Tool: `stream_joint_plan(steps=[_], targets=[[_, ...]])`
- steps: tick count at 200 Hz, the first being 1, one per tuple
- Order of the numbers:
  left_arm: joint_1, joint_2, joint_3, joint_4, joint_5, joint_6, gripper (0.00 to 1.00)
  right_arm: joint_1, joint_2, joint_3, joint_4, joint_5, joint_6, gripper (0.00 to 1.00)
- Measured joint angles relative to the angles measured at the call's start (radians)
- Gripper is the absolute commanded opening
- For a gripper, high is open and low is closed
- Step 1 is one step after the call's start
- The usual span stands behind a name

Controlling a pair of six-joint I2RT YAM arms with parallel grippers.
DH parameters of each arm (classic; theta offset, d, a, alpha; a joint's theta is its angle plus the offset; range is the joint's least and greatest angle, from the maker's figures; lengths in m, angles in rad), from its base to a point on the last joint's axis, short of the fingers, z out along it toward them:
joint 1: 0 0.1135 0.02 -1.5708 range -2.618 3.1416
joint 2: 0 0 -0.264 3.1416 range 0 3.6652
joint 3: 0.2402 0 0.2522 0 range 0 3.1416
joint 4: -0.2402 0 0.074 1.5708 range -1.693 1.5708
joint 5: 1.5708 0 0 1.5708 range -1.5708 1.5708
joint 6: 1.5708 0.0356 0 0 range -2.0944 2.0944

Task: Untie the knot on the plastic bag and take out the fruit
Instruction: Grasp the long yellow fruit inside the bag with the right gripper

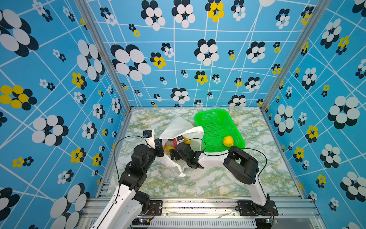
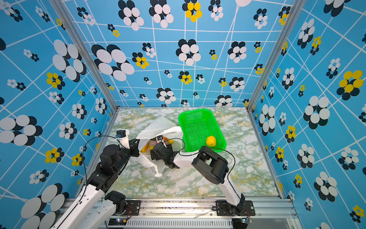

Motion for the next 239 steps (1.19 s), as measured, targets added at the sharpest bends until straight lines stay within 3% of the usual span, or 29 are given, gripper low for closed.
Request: stream_joint_plan(steps=[78, 90, 115, 136, 164, 239], targets=[[0.0, 0.0, 0.0, 0.0, 0.0, 0.0, 0.0, -0.045, 0.135, 0.209, -0.143, 0.067, 0.017, 0.99], [0.0, 0.0, 0.0, 0.0, 0.0, 0.0, 0.0, -0.046, 0.156, 0.243, -0.16, 0.081, 0.011, 0.92], [0.0, 0.0, 0.0, 0.0, 0.0, 0.0, 0.0, -0.045, 0.163, 0.256, -0.158, 0.088, -0.002, 0.66], [0.0, 0.0, 0.0, 0.0, 0.0, 0.0, 0.0, -0.045, 0.13, 0.177, -0.118, 0.081, -0.007, 0.49], [0.0, 0.0, 0.0, 0.0, 0.0, 0.0, 0.0, -0.044, 0.035, 0.043, -0.079, 0.076, 0.007, 0.37], [0.0, 0.012, -0.006, 0.001, 0.0, 0.0, 0.0, -0.032, -0.311, -0.288, 0.087, 0.023, 0.067, 0.34]])
